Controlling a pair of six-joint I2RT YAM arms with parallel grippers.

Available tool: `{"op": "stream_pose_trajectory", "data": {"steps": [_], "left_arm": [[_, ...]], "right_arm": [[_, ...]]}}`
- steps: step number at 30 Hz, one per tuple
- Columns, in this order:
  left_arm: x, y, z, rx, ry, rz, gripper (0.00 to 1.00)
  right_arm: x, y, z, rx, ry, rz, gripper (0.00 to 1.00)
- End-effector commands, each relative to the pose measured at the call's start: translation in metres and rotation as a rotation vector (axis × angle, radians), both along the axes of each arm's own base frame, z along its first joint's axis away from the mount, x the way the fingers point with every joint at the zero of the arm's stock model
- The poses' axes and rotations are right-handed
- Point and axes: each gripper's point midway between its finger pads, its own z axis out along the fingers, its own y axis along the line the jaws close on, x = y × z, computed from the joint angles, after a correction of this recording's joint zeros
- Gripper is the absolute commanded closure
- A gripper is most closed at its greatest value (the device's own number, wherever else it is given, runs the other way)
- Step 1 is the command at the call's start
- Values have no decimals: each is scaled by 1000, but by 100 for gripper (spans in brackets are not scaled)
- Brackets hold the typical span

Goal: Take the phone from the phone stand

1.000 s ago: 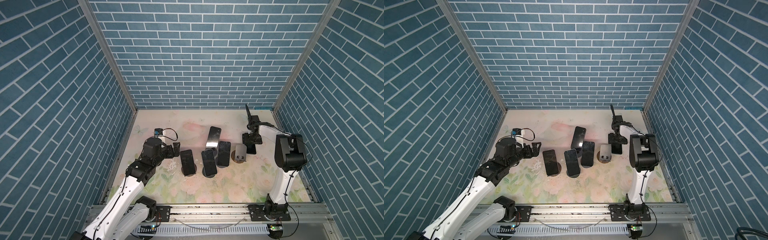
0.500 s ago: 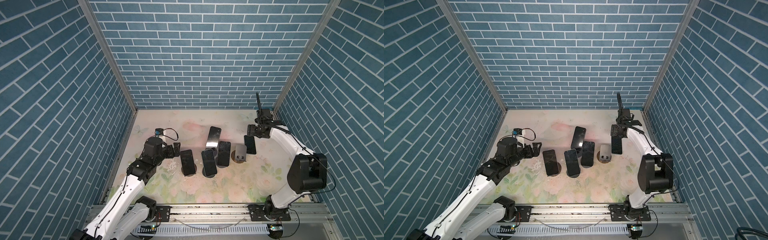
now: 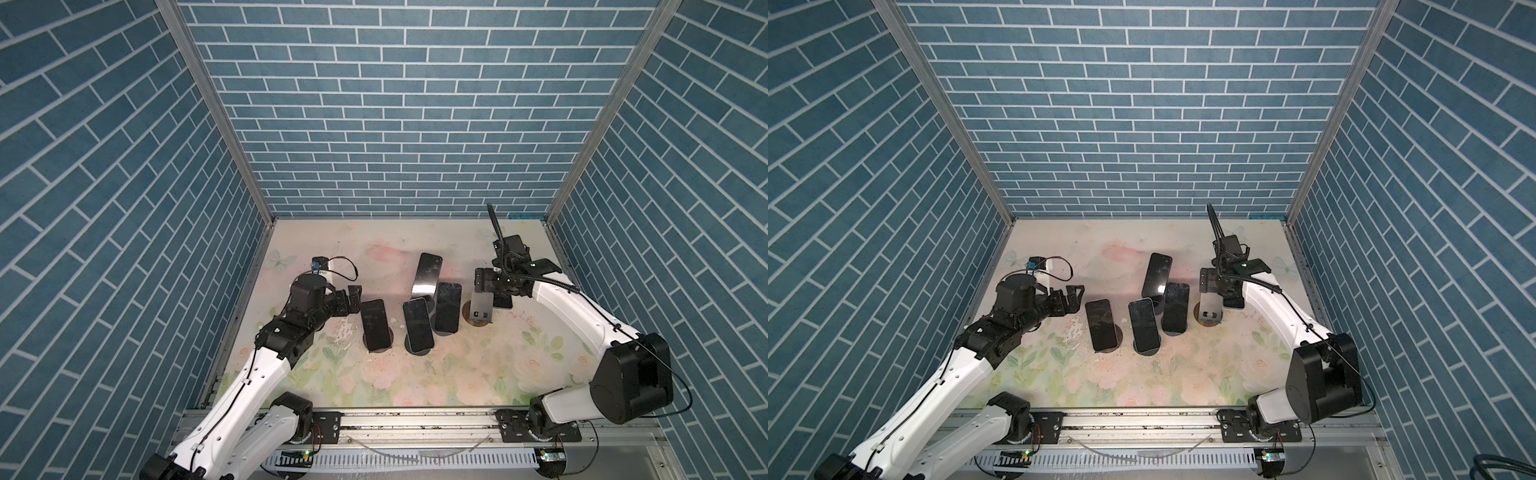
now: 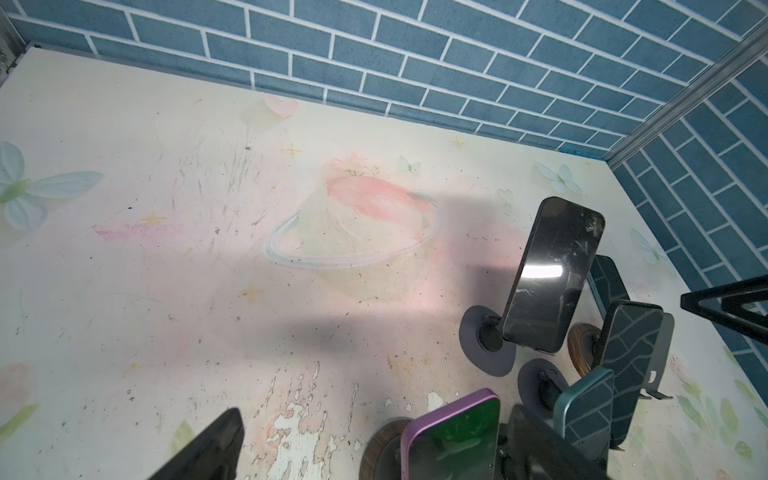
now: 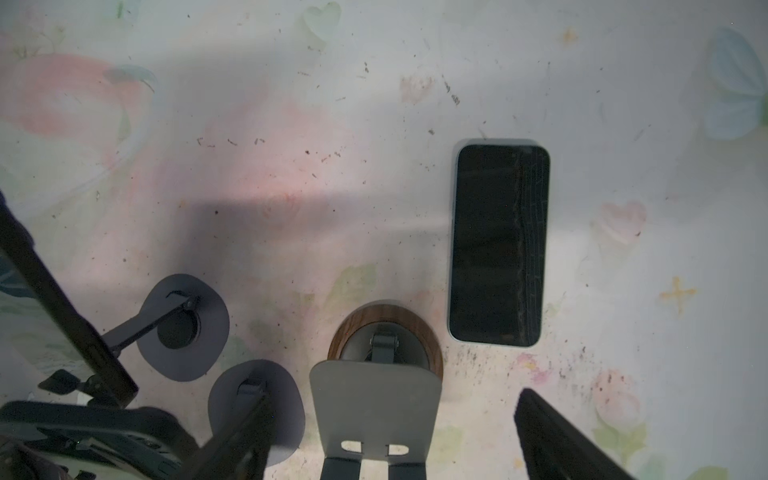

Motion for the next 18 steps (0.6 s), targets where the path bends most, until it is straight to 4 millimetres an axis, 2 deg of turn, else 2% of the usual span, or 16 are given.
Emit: {"op": "stream_pose_trajectory", "data": {"steps": [1,12,18], "left_arm": [[0,-1,1,-1,-7,-2,0],[-2,-2,0,-9,-1,-5,0],[-3,-1,-1,-15,3,1,0]], "right_arm": [[-16,5,-13,25,49,-22,8],[-26,14,-53,-2,125,-28,10],[-23,18,-65,-4,142,-35,15]]}}
